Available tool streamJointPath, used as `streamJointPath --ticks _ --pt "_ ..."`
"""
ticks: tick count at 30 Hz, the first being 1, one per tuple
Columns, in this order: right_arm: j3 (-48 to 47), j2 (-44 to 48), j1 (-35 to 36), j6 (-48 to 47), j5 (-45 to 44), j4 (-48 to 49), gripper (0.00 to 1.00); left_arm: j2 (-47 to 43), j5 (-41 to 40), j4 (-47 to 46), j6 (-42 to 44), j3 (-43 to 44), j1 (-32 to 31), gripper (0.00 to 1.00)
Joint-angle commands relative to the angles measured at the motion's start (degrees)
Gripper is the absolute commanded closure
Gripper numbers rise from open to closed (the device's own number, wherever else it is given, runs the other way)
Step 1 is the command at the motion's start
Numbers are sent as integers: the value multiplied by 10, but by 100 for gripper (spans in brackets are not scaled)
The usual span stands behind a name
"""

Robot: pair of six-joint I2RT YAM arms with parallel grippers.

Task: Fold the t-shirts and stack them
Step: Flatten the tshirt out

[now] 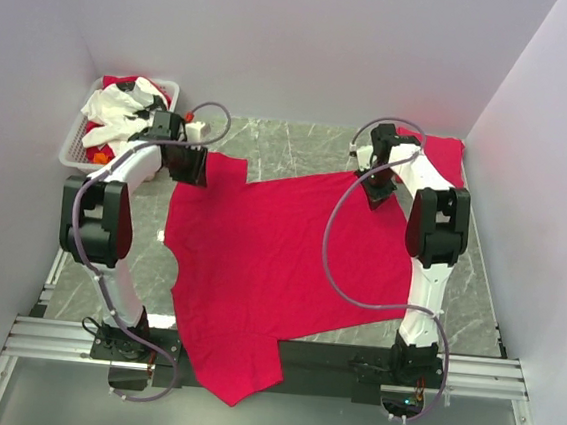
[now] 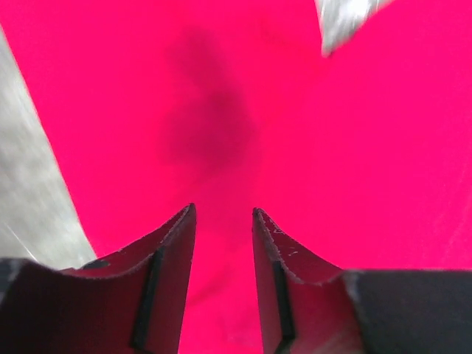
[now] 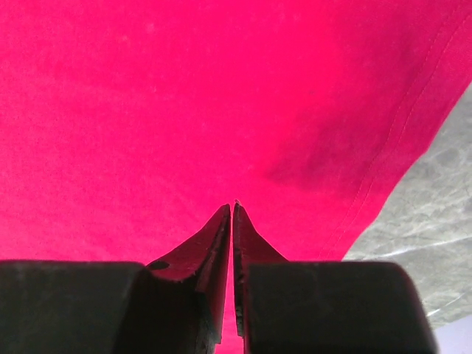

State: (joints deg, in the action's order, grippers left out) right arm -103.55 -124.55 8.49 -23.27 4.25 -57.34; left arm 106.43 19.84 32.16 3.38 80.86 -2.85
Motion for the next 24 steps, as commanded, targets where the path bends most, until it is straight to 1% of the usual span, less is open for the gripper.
streamJointPath --ticks 1,5,7,8,13,16,17,19,20,24 --pt "15 49 1 -10 8 -11 88 -11 -20 24 -20 -48 -3 60" --pt "48 72 0 -14 9 -5 85 -5 -52 18 -24 -77 -3 61" --pt "67 77 0 -20 20 -8 84 4 -65 16 -25 -74 -3 62" --pt "71 78 0 -22 24 -13 84 17 -80 14 -28 -63 -3 62" --pt "97 62 1 -18 36 -10 83 78 -99 16 -18 -5 2 64" --pt "89 46 0 -9 38 0 84 140 -113 28 -11 67 4 65" --pt "75 32 1 -9 39 -1 84 173 -114 33 -12 113 7 65" --pt "58 15 1 -2 35 2 84 206 -111 48 -13 161 10 66" --pt "40 -1 0 3 26 4 84 237 -109 53 -10 206 12 65" --pt "-5 -35 1 18 8 7 85 293 -107 64 1 303 12 62"
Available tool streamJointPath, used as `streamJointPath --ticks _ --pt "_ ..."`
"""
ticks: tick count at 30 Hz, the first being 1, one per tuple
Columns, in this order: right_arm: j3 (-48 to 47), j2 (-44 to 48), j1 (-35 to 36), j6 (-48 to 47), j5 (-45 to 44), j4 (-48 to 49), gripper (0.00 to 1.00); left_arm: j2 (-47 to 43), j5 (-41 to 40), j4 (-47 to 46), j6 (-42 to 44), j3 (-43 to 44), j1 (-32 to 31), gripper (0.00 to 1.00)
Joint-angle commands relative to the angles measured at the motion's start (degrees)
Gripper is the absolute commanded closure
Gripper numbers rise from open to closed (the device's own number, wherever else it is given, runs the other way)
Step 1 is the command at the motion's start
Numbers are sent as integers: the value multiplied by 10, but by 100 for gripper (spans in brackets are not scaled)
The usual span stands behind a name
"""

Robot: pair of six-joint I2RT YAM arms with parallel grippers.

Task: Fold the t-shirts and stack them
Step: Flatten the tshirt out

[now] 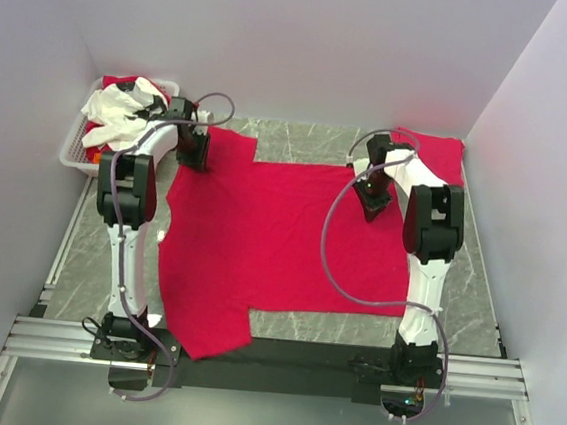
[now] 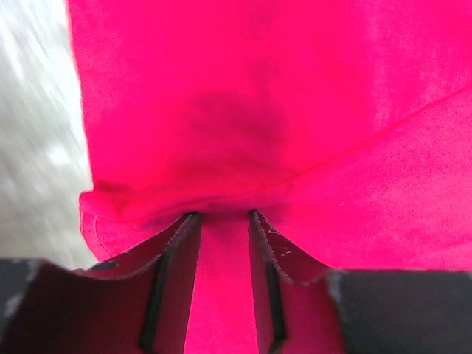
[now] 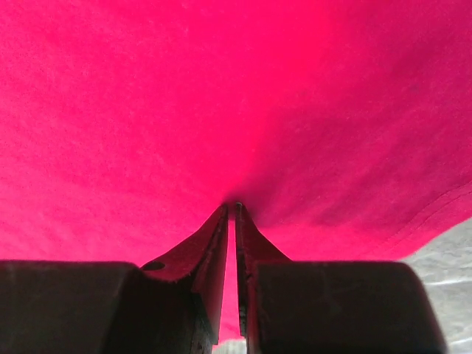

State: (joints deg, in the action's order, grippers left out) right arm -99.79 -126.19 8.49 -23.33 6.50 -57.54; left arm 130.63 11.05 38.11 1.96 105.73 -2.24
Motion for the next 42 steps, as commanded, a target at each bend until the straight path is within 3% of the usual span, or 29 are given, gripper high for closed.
streamJointPath --ticks 1,4,8,15,18,27,35,42 --pt "-51 -24 1 23 -17 9 85 58 -19 3 17 70 6 60" --pt "-67 -22 -1 34 -22 9 85 60 5 -4 37 105 7 55" --pt "-54 28 0 35 -21 23 82 -11 47 -40 59 63 8 49" --pt "-67 75 -17 59 -19 98 71 -92 100 -115 39 13 18 49" --pt "-92 61 -21 76 -39 145 64 -77 98 -128 19 34 22 49" --pt "-248 -69 -32 140 -112 195 62 -34 115 -132 -12 91 22 50" --pt "-257 -121 -43 135 -147 244 61 -26 106 -129 0 88 22 50" --pt "-333 -172 -45 118 -178 205 41 -17 104 -129 6 85 36 49"
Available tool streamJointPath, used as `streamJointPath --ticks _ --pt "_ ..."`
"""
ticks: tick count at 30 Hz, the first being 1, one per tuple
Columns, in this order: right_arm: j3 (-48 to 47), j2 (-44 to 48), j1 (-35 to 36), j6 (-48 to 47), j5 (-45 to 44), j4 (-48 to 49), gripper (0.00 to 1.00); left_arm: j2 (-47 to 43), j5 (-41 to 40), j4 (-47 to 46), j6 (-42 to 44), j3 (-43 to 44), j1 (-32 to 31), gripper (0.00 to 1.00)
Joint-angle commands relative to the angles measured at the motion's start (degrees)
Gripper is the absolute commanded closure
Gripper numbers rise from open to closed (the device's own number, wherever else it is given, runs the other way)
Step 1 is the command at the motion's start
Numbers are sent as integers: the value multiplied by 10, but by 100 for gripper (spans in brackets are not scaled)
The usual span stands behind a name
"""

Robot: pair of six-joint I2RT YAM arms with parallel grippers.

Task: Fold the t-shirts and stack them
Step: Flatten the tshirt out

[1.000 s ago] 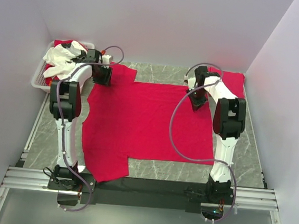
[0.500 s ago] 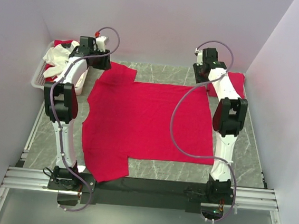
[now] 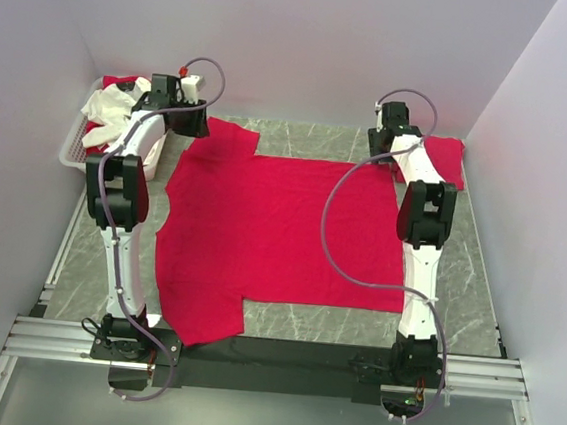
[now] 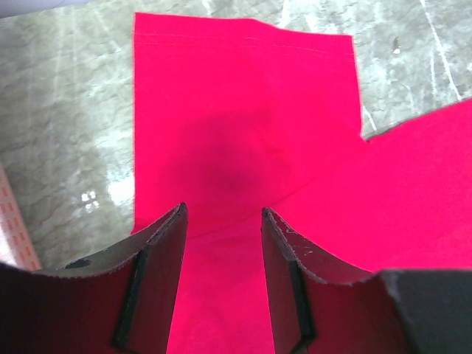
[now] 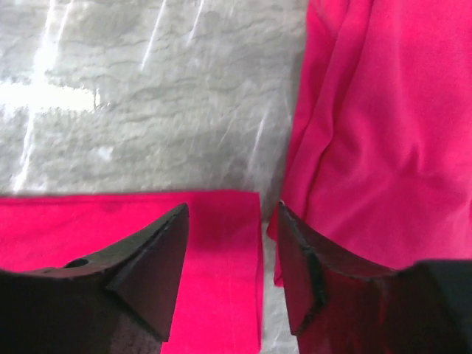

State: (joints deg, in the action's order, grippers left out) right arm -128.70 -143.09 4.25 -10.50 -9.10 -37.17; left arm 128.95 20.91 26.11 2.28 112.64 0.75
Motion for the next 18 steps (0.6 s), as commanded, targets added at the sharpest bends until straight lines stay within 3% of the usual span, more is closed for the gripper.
streamJointPath --ticks 1,9,14,18 --pt "-50 -7 -3 -14 -21 -4 40 4 5 -5 4 21 7 49" --pt "-52 -23 -9 -59 6 -48 39 11 12 -7 2 21 10 50" --pt "-103 -58 -10 -77 19 -98 40 13 15 -7 3 25 12 50" --pt "-110 -67 -4 -83 11 -106 47 24 15 -2 2 32 14 50"
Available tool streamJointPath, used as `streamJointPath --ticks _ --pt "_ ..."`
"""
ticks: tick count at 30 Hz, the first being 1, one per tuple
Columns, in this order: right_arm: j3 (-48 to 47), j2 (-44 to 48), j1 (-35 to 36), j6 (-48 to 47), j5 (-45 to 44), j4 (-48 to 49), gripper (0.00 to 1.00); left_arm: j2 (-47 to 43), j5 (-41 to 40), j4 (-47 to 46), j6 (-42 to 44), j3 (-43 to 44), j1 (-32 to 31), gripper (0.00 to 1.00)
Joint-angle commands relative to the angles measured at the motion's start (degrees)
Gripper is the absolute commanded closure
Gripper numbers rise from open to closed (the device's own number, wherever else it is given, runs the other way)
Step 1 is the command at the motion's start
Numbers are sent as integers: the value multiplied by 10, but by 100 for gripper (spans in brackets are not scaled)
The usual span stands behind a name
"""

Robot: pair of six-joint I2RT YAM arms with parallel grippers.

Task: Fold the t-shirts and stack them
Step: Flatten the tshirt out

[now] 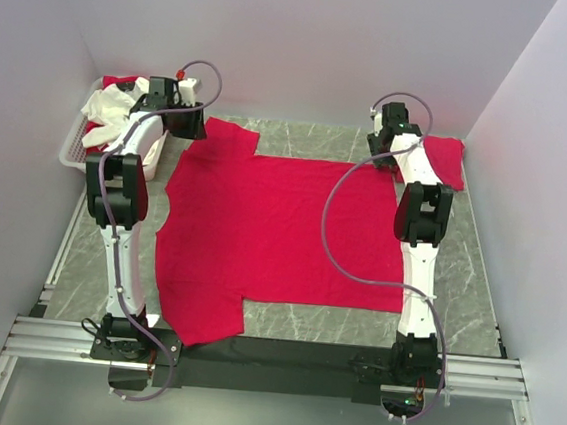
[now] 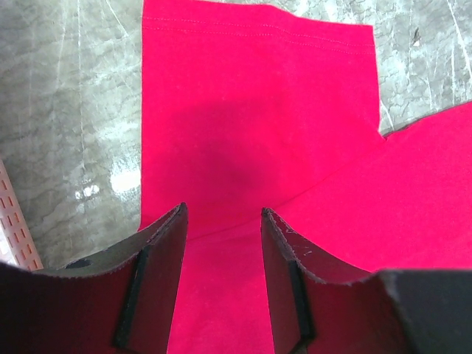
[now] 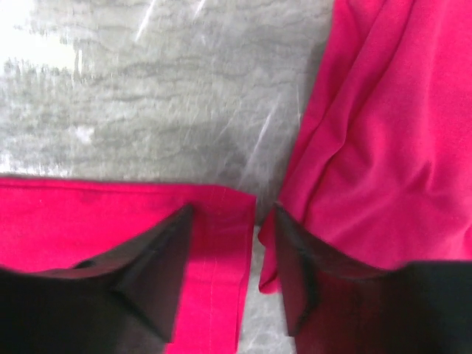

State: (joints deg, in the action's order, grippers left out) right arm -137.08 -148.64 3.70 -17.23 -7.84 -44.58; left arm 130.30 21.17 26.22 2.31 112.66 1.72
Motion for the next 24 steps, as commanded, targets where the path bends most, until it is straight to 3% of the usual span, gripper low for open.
streamJointPath --ticks 1,9,12,13,14,24 --pt "-29 -14 2 -16 -2 -35 49 12 12 -2 2 33 6 50" --pt "-43 -30 9 -37 6 -68 61 20 16 0 -4 52 14 50" --pt "-36 -28 9 -40 13 -73 78 22 19 7 -5 56 15 50" --pt "-31 -25 8 -40 15 -70 98 20 20 5 -5 53 17 50" --pt "-24 -22 8 -43 16 -68 100 18 20 3 -5 51 18 50" --pt "65 37 10 -49 77 -100 100 -23 30 20 13 -15 19 52"
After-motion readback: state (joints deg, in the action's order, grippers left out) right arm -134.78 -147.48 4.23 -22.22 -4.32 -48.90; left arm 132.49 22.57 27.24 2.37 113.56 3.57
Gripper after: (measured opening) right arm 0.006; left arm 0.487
